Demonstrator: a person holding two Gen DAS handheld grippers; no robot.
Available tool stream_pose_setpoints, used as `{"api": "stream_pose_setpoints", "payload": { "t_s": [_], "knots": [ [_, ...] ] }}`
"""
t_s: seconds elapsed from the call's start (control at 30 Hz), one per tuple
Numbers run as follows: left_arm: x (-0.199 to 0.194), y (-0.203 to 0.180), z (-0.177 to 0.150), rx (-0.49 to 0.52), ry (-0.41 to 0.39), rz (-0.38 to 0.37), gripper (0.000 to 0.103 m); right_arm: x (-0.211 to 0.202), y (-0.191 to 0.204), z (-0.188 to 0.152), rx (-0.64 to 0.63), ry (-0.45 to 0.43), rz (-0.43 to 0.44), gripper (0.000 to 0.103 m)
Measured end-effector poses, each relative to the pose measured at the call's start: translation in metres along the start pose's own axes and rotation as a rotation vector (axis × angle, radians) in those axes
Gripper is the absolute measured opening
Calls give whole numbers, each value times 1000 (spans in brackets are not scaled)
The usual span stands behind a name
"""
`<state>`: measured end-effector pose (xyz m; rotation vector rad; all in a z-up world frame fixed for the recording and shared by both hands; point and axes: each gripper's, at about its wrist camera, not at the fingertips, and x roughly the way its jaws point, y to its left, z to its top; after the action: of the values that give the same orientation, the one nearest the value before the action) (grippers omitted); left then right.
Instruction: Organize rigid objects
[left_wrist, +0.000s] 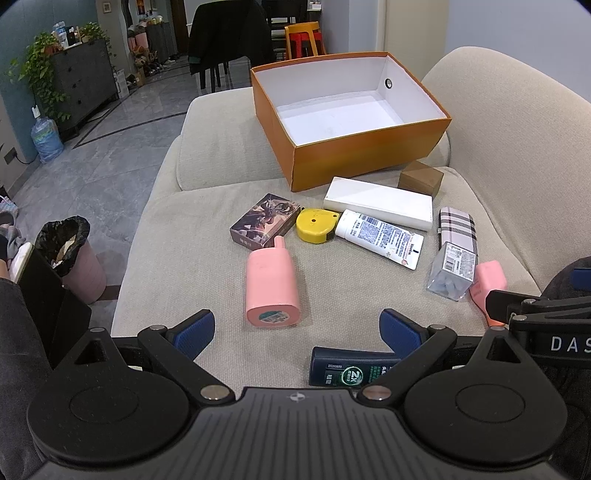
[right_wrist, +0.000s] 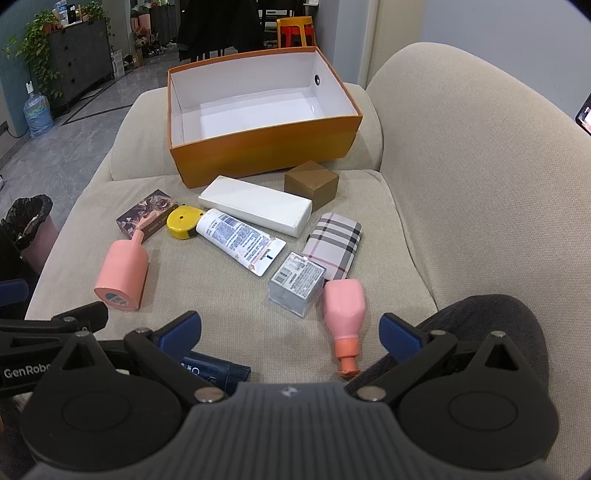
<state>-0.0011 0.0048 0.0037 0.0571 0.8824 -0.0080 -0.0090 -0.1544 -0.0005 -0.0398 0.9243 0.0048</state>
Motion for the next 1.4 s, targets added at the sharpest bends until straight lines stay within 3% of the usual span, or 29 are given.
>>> {"api": "stream_pose_setpoints", "payload": {
  "t_s": [0.8, 0.93, 1.17, 1.4],
  "knots": [
    [57, 18, 5, -57, 42, -27, 103, 47, -2, 10, -13, 72, -2, 101],
    [72, 24, 8, -57, 54, -19, 103, 57, -9, 16, -81, 66, 32, 101],
    [91, 33, 9, -66, 60, -19, 103, 79, -11, 29, -316, 62, 54, 100],
    [110, 42, 9, -126, 83, -26, 103, 106, -4, 36, -387, 103, 79, 100]
  ]
}}
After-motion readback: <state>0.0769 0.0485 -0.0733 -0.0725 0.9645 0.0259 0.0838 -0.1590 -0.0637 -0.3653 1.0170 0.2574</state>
